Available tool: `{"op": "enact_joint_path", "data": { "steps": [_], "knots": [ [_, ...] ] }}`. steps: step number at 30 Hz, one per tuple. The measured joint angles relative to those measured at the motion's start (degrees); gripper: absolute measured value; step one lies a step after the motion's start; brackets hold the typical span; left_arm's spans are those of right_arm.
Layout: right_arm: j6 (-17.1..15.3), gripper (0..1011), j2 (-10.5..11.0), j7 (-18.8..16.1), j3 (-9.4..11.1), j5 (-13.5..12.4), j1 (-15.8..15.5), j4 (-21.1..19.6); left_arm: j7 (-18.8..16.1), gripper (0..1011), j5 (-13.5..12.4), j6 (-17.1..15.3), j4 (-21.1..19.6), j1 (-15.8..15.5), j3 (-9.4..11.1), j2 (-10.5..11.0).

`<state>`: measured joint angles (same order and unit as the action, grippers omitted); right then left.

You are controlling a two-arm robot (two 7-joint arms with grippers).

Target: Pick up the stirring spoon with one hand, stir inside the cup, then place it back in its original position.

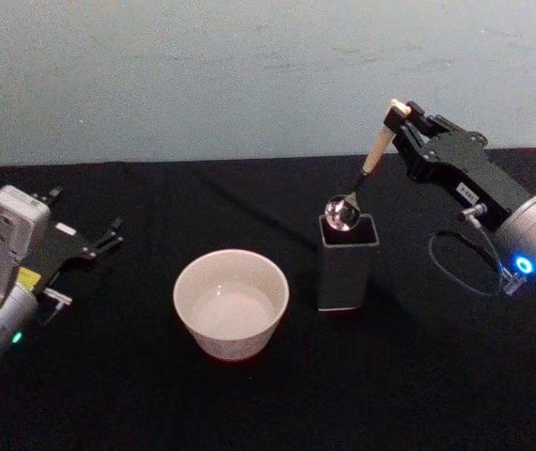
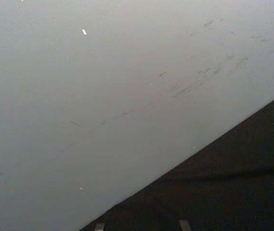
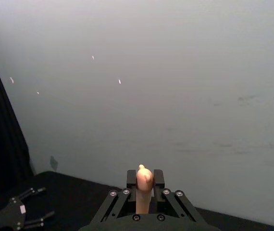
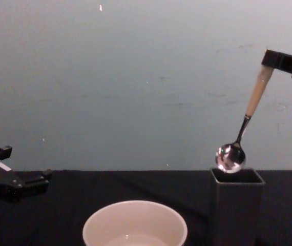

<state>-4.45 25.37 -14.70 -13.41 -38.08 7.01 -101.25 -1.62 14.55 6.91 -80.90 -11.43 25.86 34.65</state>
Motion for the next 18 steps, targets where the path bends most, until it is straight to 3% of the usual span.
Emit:
{"op": "enact_joint_path", "data": {
  "steps": [18],
  "knots": [
    [-0.72, 211, -0.19, -0.55, -0.79, 1.95, -0.26, 3.11, 0.00, 1001, 0.00, 0.00, 0.00, 0.00, 0.00, 0.00]
  ]
}}
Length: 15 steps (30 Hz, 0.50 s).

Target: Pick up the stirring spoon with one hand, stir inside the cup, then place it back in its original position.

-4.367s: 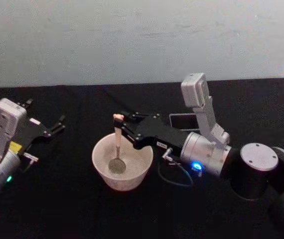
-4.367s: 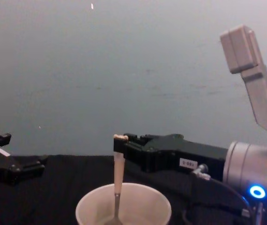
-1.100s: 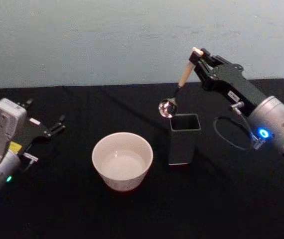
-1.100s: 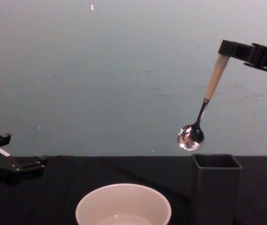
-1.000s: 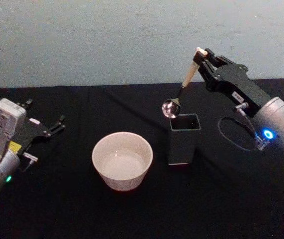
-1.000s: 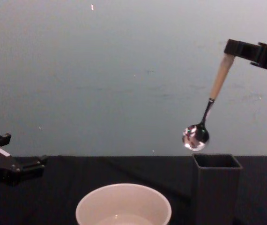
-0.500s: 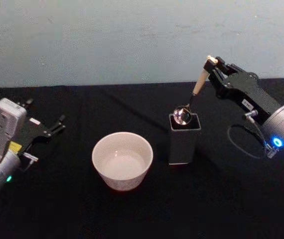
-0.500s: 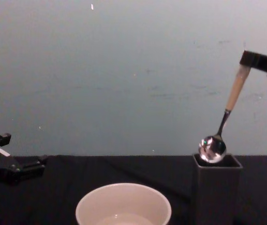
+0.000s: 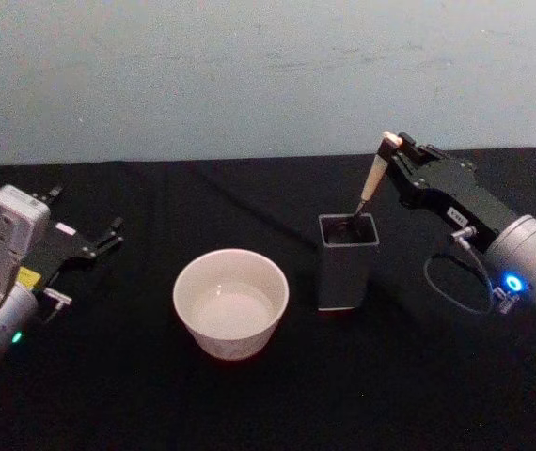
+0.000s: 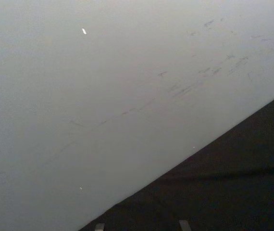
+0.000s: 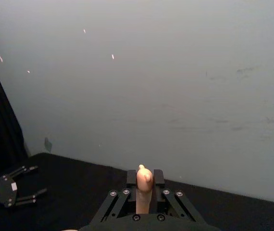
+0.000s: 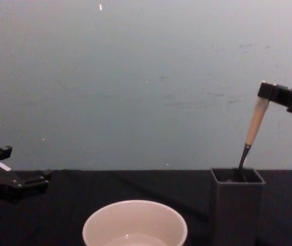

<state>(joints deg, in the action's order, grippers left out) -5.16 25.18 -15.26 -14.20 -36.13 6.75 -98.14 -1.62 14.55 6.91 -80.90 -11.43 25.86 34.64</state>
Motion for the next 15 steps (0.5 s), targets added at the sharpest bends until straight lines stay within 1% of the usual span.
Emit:
{"op": "enact_joint_path", "data": {
  "steps": [15],
  "knots": [
    [-0.81, 211, -0.69, -0.21, -1.05, 1.91, 0.34, 2.60, 0.00, 1001, 0.00, 0.00, 0.00, 0.00, 0.00, 0.00]
  ]
}}
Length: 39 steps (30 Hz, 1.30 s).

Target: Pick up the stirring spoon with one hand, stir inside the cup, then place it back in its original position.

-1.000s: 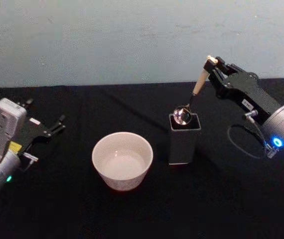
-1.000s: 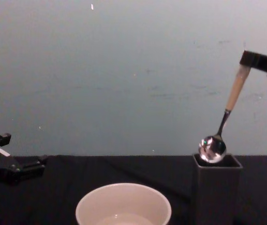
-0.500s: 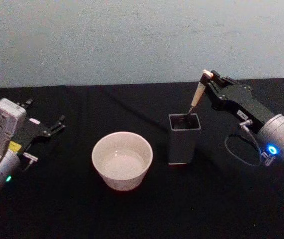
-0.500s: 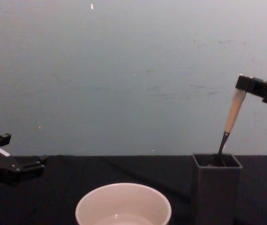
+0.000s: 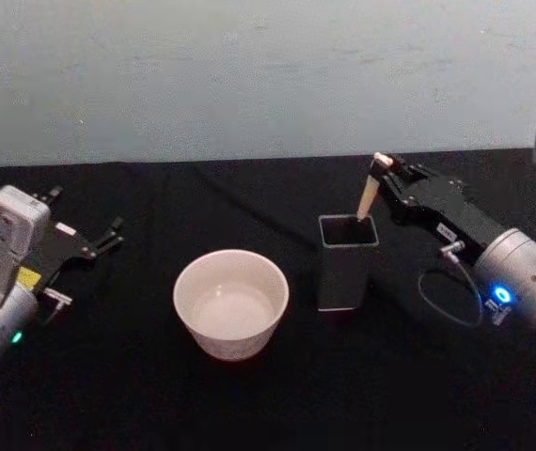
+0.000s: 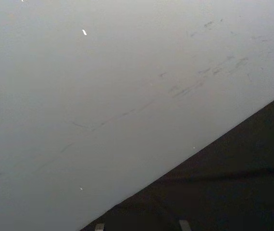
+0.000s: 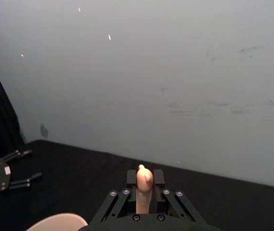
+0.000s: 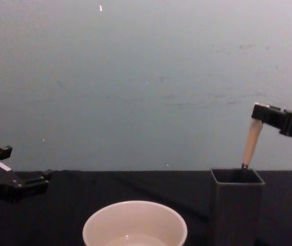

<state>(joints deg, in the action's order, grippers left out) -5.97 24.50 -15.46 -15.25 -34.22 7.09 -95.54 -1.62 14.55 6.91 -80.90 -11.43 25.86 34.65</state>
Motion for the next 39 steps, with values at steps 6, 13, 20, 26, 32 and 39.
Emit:
{"op": "enact_joint_path", "data": {
  "steps": [6, 13, 20, 26, 32, 39],
  "knots": [
    [-0.59, 211, -0.36, -0.06, -0.51, 0.80, 0.32, 1.16, 0.00, 1001, 0.00, 0.00, 0.00, 0.00, 0.00, 0.00],
    [-1.18, 211, -0.78, -0.03, -0.76, 1.48, 0.60, 2.26, 0.00, 1002, 0.00, 0.00, 0.00, 0.00, 0.00, 0.00],
    [-1.72, 211, -1.19, 0.03, -0.77, 1.82, 0.61, 2.96, 0.00, 1001, 0.00, 0.00, 0.00, 0.00, 0.00, 0.00],
    [-2.11, 211, -1.45, 0.03, -0.76, 1.94, 0.62, 3.51, 0.00, 1001, 0.00, 0.00, 0.00, 0.00, 0.00, 0.00],
    [-2.55, 211, -1.65, 0.06, -0.74, 2.15, 0.71, 3.96, 0.00, 1001, 0.00, 0.00, 0.00, 0.00, 0.00, 0.00],
    [-2.96, 211, -1.84, 0.03, -0.82, 2.24, 0.89, 4.55, 0.00, 1002, 0.00, 0.00, 0.00, 0.00, 0.00, 0.00]
  ]
}}
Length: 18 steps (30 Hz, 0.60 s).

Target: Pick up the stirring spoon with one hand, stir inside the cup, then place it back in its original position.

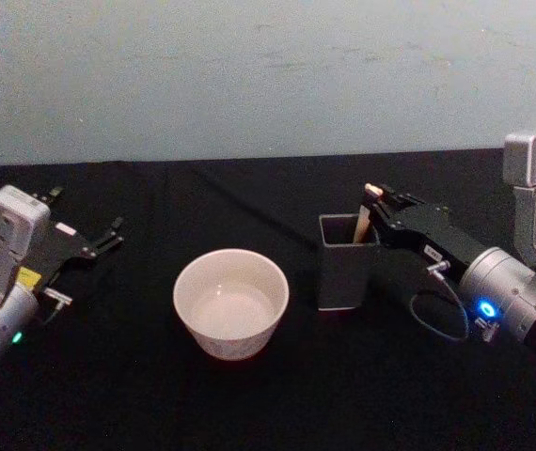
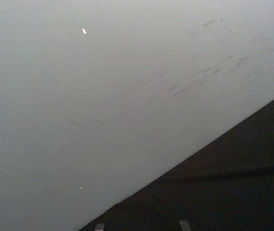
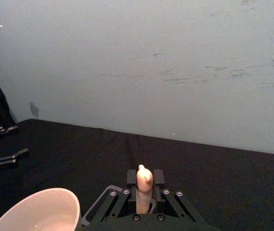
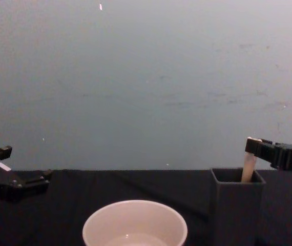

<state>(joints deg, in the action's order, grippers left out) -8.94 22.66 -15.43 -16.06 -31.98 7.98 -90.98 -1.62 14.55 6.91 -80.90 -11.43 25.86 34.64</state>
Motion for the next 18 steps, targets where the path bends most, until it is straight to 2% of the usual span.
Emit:
{"op": "enact_joint_path", "data": {
  "steps": [18],
  "knots": [
    [-0.94, 211, 0.03, -0.40, -0.41, -0.19, 0.17, 0.58, 0.00, 1001, 0.00, 0.00, 0.00, 0.00, 0.00, 0.00]
  ]
}}
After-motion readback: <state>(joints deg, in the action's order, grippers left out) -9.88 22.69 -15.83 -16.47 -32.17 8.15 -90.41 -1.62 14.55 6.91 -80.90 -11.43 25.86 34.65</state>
